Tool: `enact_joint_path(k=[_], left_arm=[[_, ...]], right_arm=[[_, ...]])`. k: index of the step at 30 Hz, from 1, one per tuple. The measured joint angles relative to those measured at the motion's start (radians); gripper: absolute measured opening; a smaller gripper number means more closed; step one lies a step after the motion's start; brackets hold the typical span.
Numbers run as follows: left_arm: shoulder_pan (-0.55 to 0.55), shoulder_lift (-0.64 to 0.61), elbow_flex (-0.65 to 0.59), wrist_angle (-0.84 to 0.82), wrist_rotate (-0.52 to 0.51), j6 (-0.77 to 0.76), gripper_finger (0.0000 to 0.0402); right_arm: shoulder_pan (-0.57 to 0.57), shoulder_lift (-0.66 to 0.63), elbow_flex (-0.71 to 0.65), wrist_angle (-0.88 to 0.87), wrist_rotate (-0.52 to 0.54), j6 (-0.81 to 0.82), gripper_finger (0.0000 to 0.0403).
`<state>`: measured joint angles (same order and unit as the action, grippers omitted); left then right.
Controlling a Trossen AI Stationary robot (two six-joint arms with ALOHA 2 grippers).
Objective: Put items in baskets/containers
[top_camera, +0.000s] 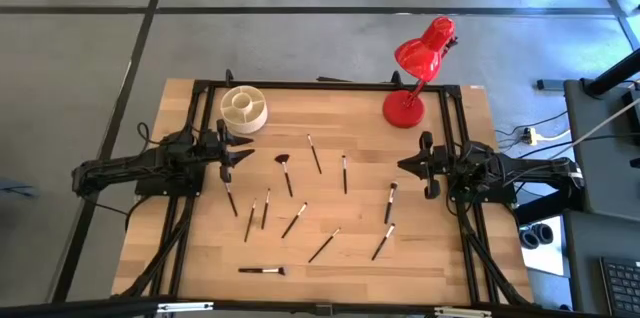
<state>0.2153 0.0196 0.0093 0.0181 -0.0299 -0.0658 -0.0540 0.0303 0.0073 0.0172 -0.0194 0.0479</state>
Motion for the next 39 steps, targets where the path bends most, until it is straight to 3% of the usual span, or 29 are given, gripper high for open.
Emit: enact_joint_path(k=[25,32,34,39], left_arm=[[0.0,0.0,0.0,0.0,0.0,0.0,0.0143],[0.0,0.0,0.0,0.0,0.0,0.0,0.0143],[0.0,0.0,0.0,0.0,0.0,0.0,0.0143],[0.0,0.0,0.0,0.0,0.0,0.0,0.0143]], right_arm=[[0.0,0.0,0.0,0.016,0.0,0.01,0.0036],[0.0,0.0,0.0,0.029,0.0,0.251,0.0036],[0.0,0.002,0.0,0.065,0.04,0.26,0.0036],[0.0,0.005,0.0,0.15,0.328,0.254,0.0036]])
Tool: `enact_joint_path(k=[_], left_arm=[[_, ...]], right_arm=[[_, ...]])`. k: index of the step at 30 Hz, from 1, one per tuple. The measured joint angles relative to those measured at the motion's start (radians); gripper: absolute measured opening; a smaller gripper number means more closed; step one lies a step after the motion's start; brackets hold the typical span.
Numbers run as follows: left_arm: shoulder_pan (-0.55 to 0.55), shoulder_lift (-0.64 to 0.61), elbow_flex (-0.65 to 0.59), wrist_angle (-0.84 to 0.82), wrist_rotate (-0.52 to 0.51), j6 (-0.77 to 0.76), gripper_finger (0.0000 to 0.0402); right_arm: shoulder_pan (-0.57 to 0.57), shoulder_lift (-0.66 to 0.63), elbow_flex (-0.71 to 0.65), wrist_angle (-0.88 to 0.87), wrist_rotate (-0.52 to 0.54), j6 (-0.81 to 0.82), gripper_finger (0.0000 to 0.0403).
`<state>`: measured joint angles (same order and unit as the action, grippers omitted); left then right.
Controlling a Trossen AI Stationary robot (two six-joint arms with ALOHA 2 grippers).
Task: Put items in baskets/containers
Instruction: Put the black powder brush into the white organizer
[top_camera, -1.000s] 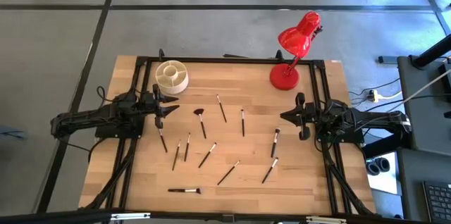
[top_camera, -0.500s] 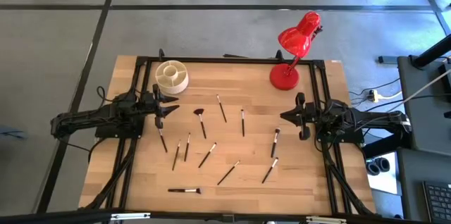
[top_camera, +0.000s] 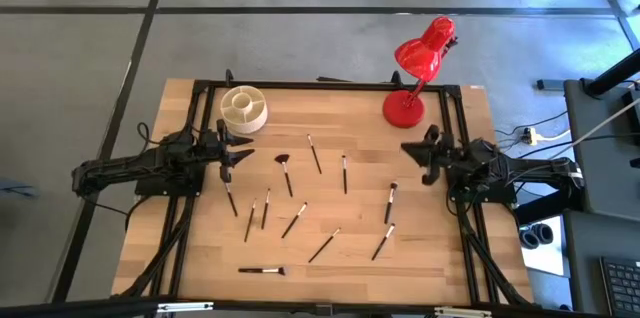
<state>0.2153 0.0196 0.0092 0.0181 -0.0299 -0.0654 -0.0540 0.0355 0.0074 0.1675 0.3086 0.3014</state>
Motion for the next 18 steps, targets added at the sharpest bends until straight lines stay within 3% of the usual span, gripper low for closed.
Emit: enact_joint_path(k=[6,11,18], left_arm=[[0.001,0.0,0.0,0.019,-0.052,0.021,0.0143],[0.001,0.0,0.001,0.038,-0.088,0.001,0.0143],[0.001,0.0,0.001,0.298,-0.14,0.208,0.0143]], right_arm=[[0.0,0.025,0.0,0.114,0.192,-0.169,0.0036],[0.0,0.103,0.001,0.18,0.328,-0.178,0.0036],[-0.051,0.217,0.001,0.239,0.501,-0.174,0.0036]])
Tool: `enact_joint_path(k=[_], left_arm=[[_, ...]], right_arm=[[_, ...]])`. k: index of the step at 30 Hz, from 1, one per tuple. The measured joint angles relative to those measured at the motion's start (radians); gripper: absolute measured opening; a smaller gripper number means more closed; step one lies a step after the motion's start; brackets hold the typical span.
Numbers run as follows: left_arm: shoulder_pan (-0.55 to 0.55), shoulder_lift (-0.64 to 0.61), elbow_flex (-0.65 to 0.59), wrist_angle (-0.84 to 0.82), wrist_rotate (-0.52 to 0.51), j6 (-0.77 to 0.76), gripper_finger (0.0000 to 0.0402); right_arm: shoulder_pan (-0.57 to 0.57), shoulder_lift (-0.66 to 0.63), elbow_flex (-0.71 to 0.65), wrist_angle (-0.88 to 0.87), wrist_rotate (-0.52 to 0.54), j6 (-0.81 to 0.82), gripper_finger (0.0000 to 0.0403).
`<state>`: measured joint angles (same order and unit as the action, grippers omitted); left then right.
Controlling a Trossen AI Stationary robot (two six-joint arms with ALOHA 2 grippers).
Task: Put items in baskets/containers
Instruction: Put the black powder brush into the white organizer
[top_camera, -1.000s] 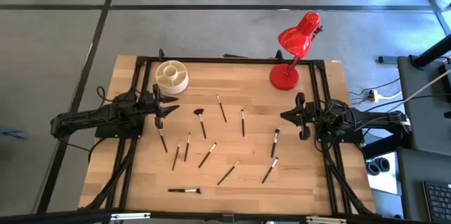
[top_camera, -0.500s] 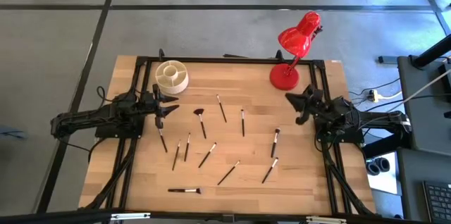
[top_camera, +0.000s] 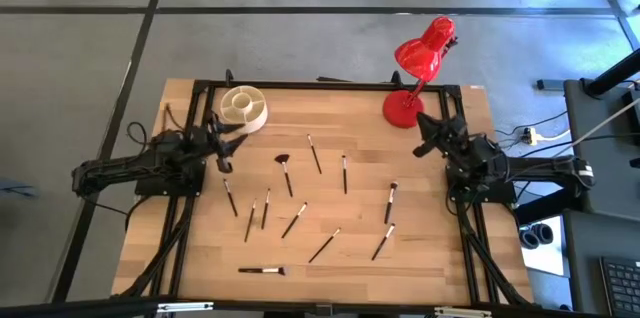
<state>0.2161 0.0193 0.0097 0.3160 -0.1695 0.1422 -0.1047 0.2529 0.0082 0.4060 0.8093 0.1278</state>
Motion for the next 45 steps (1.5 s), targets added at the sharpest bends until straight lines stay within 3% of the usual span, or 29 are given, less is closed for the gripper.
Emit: enact_joint_path(k=[4,9,13,18,24,27,31,37,41,45], left_arm=[[0.0,0.0,0.0,0.061,-0.146,0.026,0.0143],[0.0,0.0,0.0,-0.011,-0.41,-0.227,0.0143],[0.0,0.0,0.0,-0.002,-0.564,-0.352,0.0143],[0.0,0.0,0.0,0.027,-0.708,-0.365,0.0143],[0.0,0.0,0.0,0.01,-0.68,-0.365,0.0143],[0.003,0.0,-0.001,-0.034,-0.71,-0.346,0.0143],[0.003,0.0,-0.001,-0.057,-0.759,-0.297,0.0143],[0.003,0.0,-0.001,-0.057,-0.682,-0.323,0.0143],[0.002,0.001,-0.001,-0.109,-0.584,-0.39,0.0143],[0.002,0.003,-0.001,-0.184,-0.56,-0.447,0.0143]], right_arm=[[-0.038,0.05,0.0,-0.041,0.059,0.081,0.0036],[-0.068,0.113,0.0,-0.11,0.085,0.339,0.0036],[-0.104,0.158,0.03,-0.172,0.008,0.504,0.0036],[-0.181,0.252,0.181,-0.469,-0.12,0.517,0.0036],[-0.245,0.408,0.239,-0.585,-0.155,0.437,0.0036],[-0.253,0.457,0.245,-0.583,-0.291,0.446,0.0036],[-0.253,0.513,0.245,-0.612,-0.517,0.599,0.0036],[-0.242,0.547,0.246,-0.626,-0.836,0.838,0.0036],[-0.204,0.552,0.246,-0.636,-0.913,0.948,0.0036],[-0.159,0.553,0.29,-0.748,-0.964,1.026,0.0036]])
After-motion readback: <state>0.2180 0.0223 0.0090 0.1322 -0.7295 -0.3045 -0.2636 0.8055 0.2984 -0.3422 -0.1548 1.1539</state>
